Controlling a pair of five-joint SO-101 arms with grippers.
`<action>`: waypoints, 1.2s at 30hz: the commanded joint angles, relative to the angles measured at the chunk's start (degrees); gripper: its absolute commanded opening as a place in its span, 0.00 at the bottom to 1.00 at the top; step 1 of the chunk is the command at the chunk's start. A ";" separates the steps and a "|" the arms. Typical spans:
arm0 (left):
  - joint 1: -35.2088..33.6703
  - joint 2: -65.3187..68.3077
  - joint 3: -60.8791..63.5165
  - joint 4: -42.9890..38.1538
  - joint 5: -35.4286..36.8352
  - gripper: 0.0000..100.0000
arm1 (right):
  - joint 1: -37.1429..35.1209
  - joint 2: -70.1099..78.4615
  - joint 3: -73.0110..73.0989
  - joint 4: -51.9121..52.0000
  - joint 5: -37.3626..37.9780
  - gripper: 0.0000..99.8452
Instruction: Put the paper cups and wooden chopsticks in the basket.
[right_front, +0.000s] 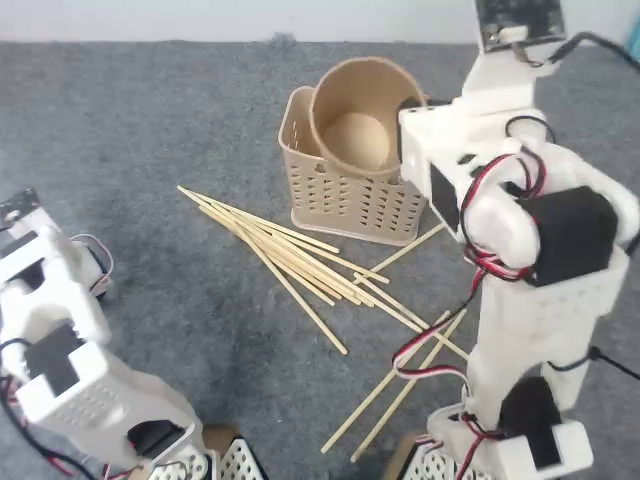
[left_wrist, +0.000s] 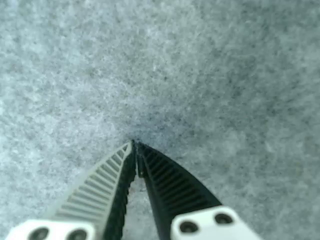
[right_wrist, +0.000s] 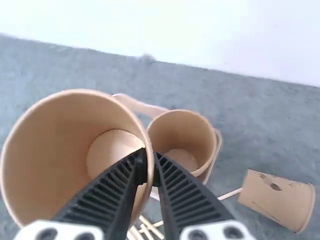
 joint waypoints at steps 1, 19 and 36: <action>0.70 -2.55 0.13 -1.05 -0.53 0.01 | 4.88 2.68 -3.16 -2.15 -0.70 0.01; 0.79 -2.55 0.04 -1.05 -0.53 0.01 | 9.36 12.44 -2.81 -6.02 -0.35 0.01; 0.79 -2.55 0.04 -1.05 -0.53 0.01 | 9.19 9.98 -3.16 -0.75 -0.35 0.33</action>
